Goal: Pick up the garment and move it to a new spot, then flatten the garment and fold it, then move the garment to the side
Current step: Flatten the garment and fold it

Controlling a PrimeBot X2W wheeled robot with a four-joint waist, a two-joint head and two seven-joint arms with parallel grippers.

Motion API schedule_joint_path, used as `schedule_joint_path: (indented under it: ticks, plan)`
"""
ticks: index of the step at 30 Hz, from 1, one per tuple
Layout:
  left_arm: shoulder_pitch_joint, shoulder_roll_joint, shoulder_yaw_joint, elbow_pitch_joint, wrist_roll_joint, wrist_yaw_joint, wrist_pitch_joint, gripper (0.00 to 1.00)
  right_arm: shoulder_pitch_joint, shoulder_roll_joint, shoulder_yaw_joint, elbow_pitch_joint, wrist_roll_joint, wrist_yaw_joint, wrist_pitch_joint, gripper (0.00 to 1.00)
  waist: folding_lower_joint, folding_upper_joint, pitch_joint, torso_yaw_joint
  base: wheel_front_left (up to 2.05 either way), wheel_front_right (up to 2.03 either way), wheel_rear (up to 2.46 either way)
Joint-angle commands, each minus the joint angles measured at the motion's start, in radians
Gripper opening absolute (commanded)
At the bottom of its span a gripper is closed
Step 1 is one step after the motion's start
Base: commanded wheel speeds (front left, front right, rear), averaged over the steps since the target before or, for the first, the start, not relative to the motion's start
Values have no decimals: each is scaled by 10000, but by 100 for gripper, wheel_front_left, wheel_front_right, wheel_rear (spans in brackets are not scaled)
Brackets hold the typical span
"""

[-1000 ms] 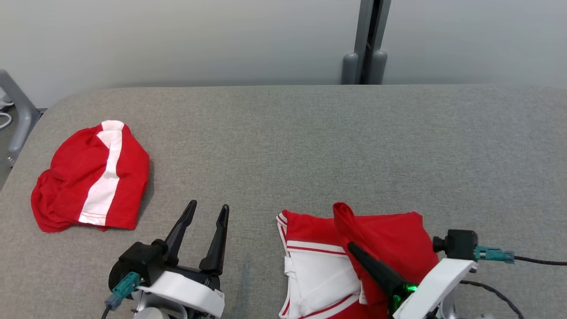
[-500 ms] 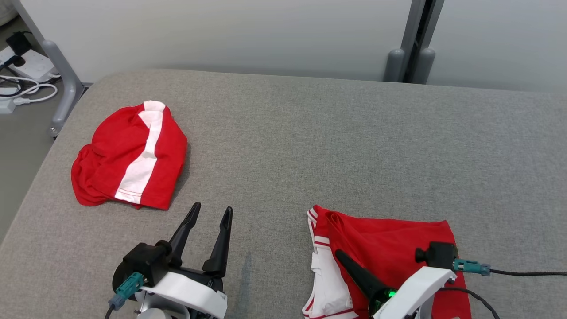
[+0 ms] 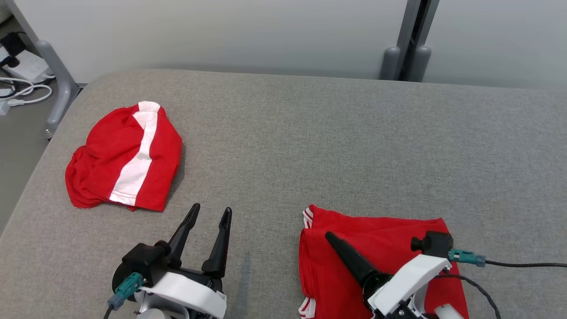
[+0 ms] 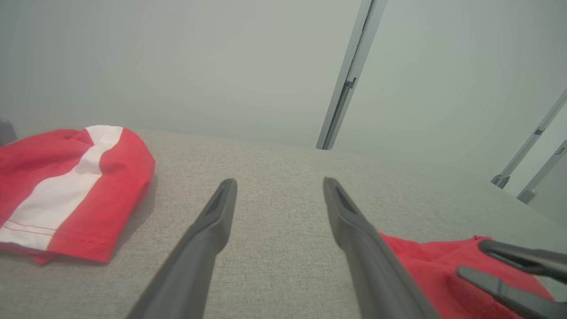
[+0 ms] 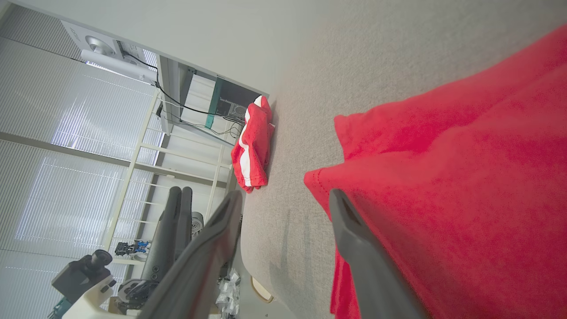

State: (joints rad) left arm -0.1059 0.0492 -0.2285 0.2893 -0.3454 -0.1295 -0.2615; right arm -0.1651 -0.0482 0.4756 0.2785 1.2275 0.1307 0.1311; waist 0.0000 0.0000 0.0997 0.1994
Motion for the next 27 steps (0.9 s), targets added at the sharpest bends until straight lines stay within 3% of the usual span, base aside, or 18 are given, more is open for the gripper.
schedule_joint_path:
  ticks: [1,6,16,27]
  plan:
    - [-21,33,49,0,-36,-13,-42,100,-147,-56,-78,-65,-12,-1,-57,100,0,0,-19,-71,0,0,0]
    - [-2,34,52,-2,4,-13,-42,100,-367,-104,-765,-499,-429,-1,71,100,0,0,-70,-304,0,0,0]
    - [1,33,77,-73,12,-11,-42,100,-372,-857,-2729,-1341,-3014,-1,-729,100,0,0,-144,-644,0,0,0]
    - [-64,32,197,-355,-16,1,-42,100,161,-1919,-3417,-1417,-7297,-2,-3014,100,0,0,-81,-987,0,0,0]
